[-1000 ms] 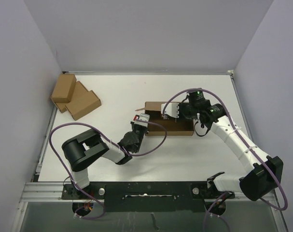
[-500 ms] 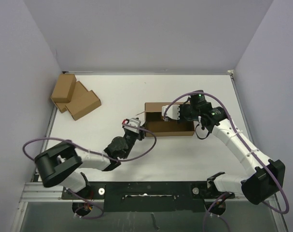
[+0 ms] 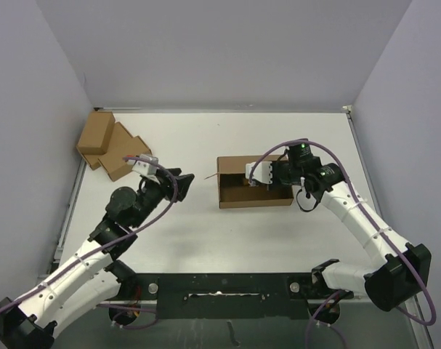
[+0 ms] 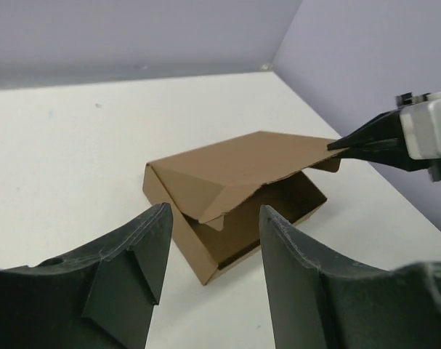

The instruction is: Fold the paper box

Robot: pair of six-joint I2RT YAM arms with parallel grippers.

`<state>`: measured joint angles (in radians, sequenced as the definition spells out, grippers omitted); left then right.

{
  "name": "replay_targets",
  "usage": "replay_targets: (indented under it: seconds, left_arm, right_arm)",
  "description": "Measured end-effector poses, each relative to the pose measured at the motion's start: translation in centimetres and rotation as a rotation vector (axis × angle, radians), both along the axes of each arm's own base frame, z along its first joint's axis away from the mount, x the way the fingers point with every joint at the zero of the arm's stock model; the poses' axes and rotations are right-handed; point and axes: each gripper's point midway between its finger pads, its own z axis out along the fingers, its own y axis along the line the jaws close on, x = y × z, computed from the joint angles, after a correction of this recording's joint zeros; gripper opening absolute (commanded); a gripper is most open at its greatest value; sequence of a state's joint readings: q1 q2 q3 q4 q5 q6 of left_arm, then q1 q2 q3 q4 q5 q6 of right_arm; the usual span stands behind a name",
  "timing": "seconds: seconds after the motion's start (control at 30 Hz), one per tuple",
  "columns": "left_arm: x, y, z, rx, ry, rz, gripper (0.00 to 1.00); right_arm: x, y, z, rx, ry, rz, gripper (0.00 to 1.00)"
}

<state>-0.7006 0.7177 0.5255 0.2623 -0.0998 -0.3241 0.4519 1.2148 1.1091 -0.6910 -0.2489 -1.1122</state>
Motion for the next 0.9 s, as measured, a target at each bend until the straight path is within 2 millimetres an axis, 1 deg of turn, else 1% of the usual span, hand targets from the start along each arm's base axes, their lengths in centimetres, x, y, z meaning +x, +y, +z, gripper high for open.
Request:
replay_targets:
  seconds: [0.07,0.2,0.27,0.33,0.4,0.43,0.57,0.63,0.77,0.9]
  left_arm:
    - [0.9,0.2,-1.0,0.002,0.069,-0.016,0.48]
    - [2.2,-0.3,-5.3,-0.003,0.256,-0.071,0.47]
    - [2.4,-0.6,-7.6,-0.01,0.35,-0.096,0.48]
    - [2.3,-1.1,-9.0,-0.023,0.416,-0.122,0.49]
    - [2.2,-1.8,-9.8,-0.04,0.458,-0.15,0.49]
    - [2.1,-2.3,-10.3,-0.057,0.489,-0.17,0.49]
    - [2.5,-3.0,-10.9,-0.076,0.512,-0.187,0.49]
    - [2.8,-3.3,-11.6,-0.077,0.529,-0.192,0.51]
    - [2.9,-3.9,-12.6,-0.107,0.586,-0.203,0.53]
    - [2.7,-4.6,-13.9,-0.113,0.643,-0.213,0.54]
  right_arm:
    - [-0.4,0.1,-0.4,0.002,0.014,0.011,0.02]
    - [-1.7,-0.2,-2.0,0.003,0.053,0.03,0.02]
    - [-2.4,-0.3,-3.0,0.0,0.075,0.036,0.03]
    - [-3.0,-0.5,-3.9,-0.003,0.094,0.04,0.03]
    - [-3.6,-0.7,-4.8,-0.008,0.111,0.043,0.04]
    - [-4.0,-0.8,-5.6,-0.011,0.127,0.045,0.04]
    - [-4.4,-0.8,-6.7,-0.013,0.138,0.049,0.04]
    - [-4.7,-0.8,-7.4,-0.017,0.148,0.052,0.05]
    - [-5.0,-0.8,-8.5,-0.021,0.158,0.057,0.05]
    - [-5.1,-0.7,-8.9,-0.021,0.163,0.061,0.06]
